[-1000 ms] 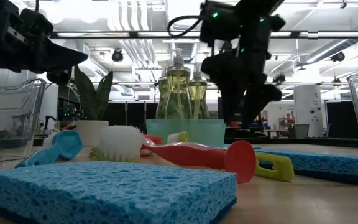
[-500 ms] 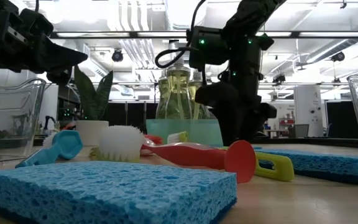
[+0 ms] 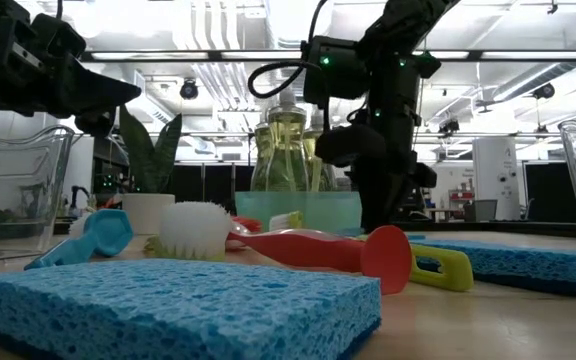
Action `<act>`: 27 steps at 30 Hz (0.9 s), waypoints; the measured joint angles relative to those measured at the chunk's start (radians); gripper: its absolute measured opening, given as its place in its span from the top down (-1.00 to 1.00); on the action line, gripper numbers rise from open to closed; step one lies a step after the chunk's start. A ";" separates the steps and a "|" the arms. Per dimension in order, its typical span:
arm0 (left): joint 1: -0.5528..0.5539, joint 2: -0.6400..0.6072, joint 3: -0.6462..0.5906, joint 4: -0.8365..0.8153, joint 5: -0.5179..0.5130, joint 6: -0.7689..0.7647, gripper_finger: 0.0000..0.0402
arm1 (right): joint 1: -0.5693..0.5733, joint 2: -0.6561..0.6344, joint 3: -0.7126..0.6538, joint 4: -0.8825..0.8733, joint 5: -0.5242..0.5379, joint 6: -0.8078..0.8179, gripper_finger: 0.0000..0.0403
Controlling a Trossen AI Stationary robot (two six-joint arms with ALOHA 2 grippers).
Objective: Pick & Place Kitchen Sink Supplies
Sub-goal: Put the top right blue sponge into the right transparent bin
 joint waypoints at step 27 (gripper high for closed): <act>0.001 0.002 0.000 -0.001 0.000 0.000 1.00 | 0.155 -0.526 0.014 -0.374 -0.151 -0.062 0.96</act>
